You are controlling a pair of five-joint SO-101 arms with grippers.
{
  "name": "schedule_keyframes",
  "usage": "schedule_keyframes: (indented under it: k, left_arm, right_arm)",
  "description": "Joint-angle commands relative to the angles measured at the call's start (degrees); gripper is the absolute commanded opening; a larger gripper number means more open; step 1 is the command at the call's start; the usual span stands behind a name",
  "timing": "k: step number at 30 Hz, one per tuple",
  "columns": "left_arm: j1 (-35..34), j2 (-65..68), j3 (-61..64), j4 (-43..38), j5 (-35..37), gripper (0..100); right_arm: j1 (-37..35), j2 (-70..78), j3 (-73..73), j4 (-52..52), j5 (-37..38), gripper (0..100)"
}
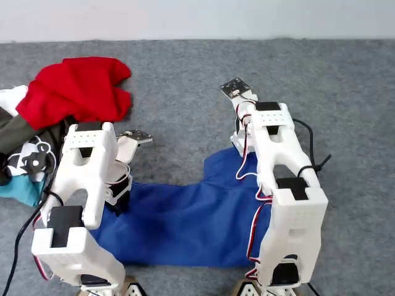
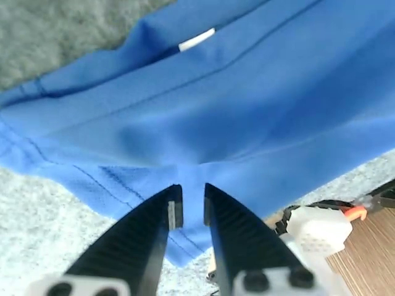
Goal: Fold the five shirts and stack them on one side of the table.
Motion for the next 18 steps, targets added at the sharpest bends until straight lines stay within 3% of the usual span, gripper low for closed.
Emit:
schedule_keyframes:
  k: [1,9,18]
  left_arm:
    - [0.4,-1.9,-1.5,0.6,-0.4,8]
    - [0.4,-1.8,-1.4,0.6,-0.4,8]
    - [0.4,-1.8,-1.3,0.6,-0.4,8]
  right_arm:
    - [0.2,-3.5,-1.5,5.8,-0.2,1.0]
    - [-0.1,-13.0,-1.5,17.4,3.3,1.0]
    - [-0.3,-21.8,0.6,20.6,3.9,1.0]
